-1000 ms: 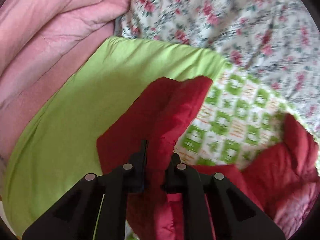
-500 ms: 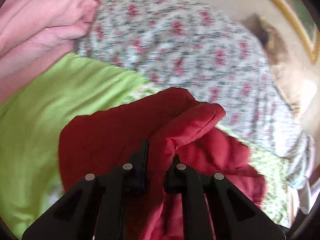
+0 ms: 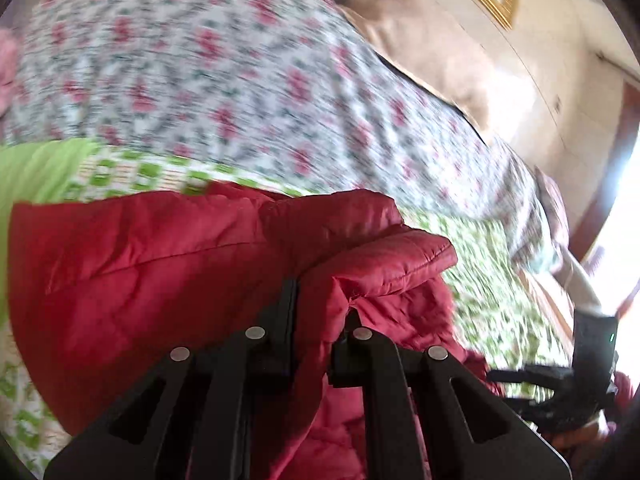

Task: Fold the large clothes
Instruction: 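Fold the held sleeve across the jacket back toward the right tool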

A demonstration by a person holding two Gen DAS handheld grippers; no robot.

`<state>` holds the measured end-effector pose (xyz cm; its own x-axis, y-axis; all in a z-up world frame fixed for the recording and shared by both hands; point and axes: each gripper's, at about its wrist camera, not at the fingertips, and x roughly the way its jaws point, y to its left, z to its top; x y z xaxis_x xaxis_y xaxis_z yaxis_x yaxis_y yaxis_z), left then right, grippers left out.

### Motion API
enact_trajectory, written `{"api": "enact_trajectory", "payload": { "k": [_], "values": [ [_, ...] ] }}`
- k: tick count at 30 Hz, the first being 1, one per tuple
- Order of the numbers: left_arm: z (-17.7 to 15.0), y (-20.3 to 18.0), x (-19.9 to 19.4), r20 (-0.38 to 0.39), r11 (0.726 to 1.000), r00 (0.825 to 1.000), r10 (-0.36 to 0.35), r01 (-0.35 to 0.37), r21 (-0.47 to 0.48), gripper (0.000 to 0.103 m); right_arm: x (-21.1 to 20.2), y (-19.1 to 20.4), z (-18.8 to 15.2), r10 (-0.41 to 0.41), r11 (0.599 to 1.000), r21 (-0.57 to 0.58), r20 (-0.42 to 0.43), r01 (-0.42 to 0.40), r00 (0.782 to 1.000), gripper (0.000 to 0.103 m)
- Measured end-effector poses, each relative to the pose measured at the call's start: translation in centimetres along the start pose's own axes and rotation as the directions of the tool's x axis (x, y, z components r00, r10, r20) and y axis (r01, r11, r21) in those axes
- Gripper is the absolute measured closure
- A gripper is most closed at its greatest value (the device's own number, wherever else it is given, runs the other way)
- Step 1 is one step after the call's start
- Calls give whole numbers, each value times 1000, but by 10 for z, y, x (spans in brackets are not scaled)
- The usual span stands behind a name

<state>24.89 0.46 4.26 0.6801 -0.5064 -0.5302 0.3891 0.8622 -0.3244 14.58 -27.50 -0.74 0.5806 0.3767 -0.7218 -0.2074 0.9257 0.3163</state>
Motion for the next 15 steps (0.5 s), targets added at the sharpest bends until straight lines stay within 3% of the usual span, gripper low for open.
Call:
{"api": "enact_trajectory", "payload": {
  "k": [5, 11, 15],
  "values": [
    [-16, -38, 37, -63, 997, 996, -57, 60, 50, 94, -5, -11, 1, 6, 999, 32, 18, -6, 1000, 32],
    [-41, -59, 80, -138, 995, 988, -76, 84, 52, 94, -8, -40, 4, -20, 994, 111, 63, 13, 998, 32],
    [-58, -62, 96, -180, 996, 981, -73, 81, 41, 94, -4, -64, 12, 61, 974, 214, 84, -77, 995, 30]
  ]
}}
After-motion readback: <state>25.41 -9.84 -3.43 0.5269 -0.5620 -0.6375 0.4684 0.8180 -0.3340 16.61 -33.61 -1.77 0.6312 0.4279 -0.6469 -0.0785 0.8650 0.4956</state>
